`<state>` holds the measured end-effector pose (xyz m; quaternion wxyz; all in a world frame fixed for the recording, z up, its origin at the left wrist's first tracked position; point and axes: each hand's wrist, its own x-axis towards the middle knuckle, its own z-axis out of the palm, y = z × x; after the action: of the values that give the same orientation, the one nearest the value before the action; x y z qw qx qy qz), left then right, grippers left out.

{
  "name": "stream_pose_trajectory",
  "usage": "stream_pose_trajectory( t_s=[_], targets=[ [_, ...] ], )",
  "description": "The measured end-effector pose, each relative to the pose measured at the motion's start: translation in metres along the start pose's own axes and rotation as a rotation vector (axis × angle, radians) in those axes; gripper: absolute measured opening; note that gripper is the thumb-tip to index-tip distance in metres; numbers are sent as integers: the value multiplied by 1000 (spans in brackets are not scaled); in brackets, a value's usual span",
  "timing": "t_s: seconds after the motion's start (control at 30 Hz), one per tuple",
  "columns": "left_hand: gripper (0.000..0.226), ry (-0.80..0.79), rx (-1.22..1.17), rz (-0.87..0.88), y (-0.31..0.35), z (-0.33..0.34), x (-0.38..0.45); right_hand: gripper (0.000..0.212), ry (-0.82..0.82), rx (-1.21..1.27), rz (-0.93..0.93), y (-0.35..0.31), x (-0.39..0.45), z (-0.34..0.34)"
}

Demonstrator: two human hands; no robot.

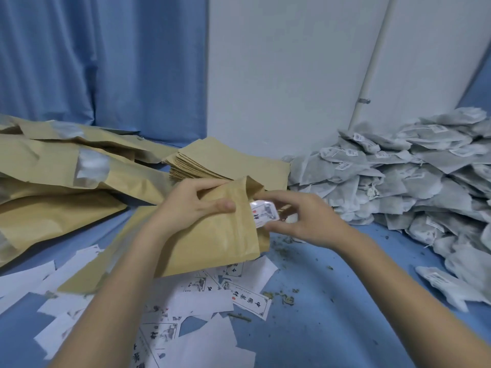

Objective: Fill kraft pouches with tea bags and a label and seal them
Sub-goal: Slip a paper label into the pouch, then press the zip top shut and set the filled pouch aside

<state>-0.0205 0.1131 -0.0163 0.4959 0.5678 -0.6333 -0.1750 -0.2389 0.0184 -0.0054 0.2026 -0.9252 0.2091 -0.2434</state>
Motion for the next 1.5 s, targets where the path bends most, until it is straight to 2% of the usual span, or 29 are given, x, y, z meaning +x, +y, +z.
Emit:
stream_pose_trajectory(
  t_s=[0.1, 0.2, 0.27, 0.33, 0.43, 0.5, 0.6, 0.67, 0.73, 0.77, 0.8, 0.87, 0.9, 0.97, 1.03, 1.13, 1.17, 1.2, 1.27, 1.33, 1.4, 1.5],
  targets=[
    [26, -60, -101, 68, 17, 8, 9, 34, 33, -161, -99, -14, 13, -4],
    [19, -34, -197, 112, 32, 15, 17, 25, 45, -339, -156, -26, 20, -22],
    [19, -6, -290, 128, 44, 19, 23, 28, 25, -615, -166, -34, 21, -36],
    [30, -17, -354, 159, 58, 22, 29, 26, -5, -834, -234, -45, 23, -52],
    [63, -57, -414, 160, 78, 27, 37, 26, -168, -744, -187, -64, 22, -81],
    [69, -99, -469, 109, 89, 31, 41, 35, -328, -640, -84, -76, 21, -103],
    [56, -114, -509, 57, 111, 45, 40, 58, -478, -447, 69, -91, 18, -132],
    [45, -70, -515, -25, 120, 54, 44, 59, -490, -439, 119, -95, 18, -145],
    [45, -135, -446, -56, 125, 57, 47, 57, -466, -491, 176, -96, 19, -154],
    [33, -180, -422, -48, 128, 58, 48, 59, -465, -514, 218, -97, 19, -158],
    [56, -198, -417, -35, 128, 56, 50, 61, -472, -524, 264, -98, 19, -163],
    [71, -214, -558, 29, 131, 52, 49, 62, -499, -526, 357, -99, 18, -171],
    [93, -220, -641, 69, 131, 49, 47, 64, -499, -549, 402, -99, 18, -174],
    [110, -289, -718, 163, 135, 45, 42, 66, -494, -615, 482, -96, 18, -179],
    [99, -233, -569, 211, 142, 49, 38, 62, -486, -640, 519, -92, 20, -180],
    [38, 68, -343, 247, 148, 67, 43, 46, -471, -578, 500, -86, 18, -181],
    [18, 163, -369, 237, 148, 70, 46, 43, -430, -539, 461, -84, 14, -182],
    [10, 240, -418, 222, 147, 71, 48, 41, -359, -497, 408, -81, 10, -185],
    [12, 358, -496, 194, 144, 68, 53, 41, -169, -410, 302, -74, 1, -194],
    [11, 410, -551, 170, 139, 63, 57, 45, -39, -395, 190, -64, -7, -206],
    [11, 420, -591, 151, 135, 61, 60, 63, 2, -456, 99, -55, -15, -214],
    [10, 397, -627, 143, 135, 59, 64, 62, 76, -553, 28, -45, -20, -218]
  ],
)
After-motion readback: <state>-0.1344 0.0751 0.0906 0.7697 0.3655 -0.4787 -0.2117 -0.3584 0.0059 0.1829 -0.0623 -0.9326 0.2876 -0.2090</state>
